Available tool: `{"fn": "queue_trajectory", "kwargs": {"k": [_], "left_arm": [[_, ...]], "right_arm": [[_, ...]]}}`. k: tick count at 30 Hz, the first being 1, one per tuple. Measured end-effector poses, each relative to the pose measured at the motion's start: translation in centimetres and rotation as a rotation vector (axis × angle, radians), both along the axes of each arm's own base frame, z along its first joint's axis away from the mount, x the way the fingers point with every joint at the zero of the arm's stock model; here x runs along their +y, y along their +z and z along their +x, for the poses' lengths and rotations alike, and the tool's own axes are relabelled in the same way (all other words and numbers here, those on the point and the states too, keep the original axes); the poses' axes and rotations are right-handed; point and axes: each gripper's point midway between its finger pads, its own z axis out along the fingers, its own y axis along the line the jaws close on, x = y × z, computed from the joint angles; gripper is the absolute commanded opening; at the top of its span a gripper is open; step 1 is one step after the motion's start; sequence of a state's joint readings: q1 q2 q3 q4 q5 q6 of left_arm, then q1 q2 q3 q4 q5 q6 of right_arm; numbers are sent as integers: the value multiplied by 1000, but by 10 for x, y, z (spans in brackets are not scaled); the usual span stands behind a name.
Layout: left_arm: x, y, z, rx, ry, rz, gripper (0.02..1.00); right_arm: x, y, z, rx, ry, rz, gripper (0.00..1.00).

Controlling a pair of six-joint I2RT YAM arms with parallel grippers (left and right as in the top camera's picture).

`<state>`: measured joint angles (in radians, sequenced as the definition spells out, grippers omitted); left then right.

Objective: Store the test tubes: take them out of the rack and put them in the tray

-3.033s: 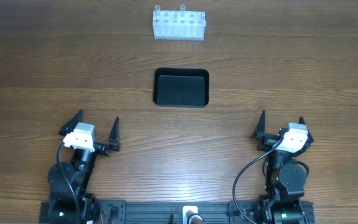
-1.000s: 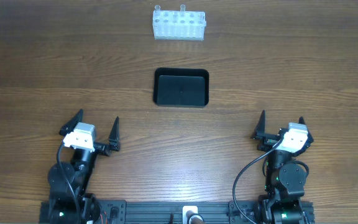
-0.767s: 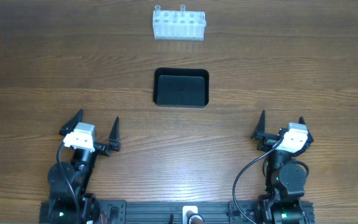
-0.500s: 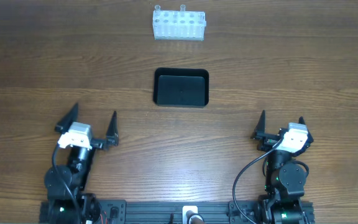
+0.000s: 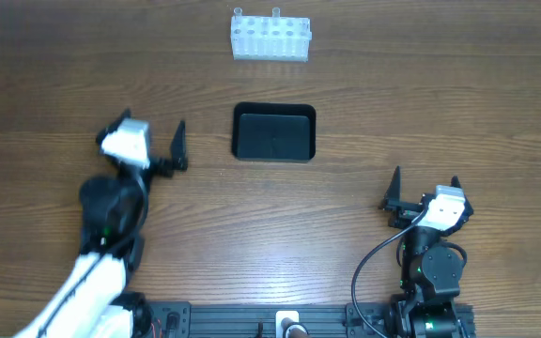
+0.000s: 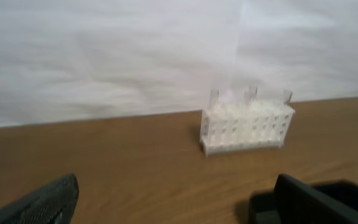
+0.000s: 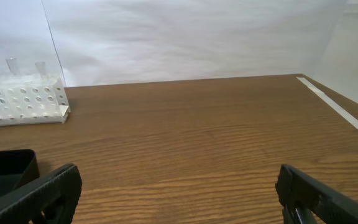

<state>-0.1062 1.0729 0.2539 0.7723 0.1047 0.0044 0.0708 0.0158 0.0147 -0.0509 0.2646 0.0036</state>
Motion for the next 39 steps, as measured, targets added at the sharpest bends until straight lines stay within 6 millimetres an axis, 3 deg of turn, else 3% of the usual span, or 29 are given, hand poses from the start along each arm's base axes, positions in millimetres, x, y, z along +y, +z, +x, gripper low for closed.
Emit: {"fn": "queue_trajectory", "kwargs": {"k": [6, 15, 23, 27, 34, 39], "left_arm": [[-23, 15, 68, 65, -32, 4, 996], [-55, -21, 143, 282, -54, 16, 998], [-94, -22, 205, 381, -51, 58, 998], [-106, -27, 231, 398, -45, 44, 996], [-116, -55, 265, 466, -24, 21, 989], [-122, -75, 278, 515, -6, 34, 890]], "right_arm": [[0, 0, 0, -1, 0, 1, 991], [0, 0, 0, -1, 0, 1, 993], [0, 0, 0, -1, 0, 0, 991], [0, 0, 0, -1, 0, 1, 991], [0, 0, 0, -1, 0, 0, 993], [0, 0, 0, -1, 0, 0, 991]]}}
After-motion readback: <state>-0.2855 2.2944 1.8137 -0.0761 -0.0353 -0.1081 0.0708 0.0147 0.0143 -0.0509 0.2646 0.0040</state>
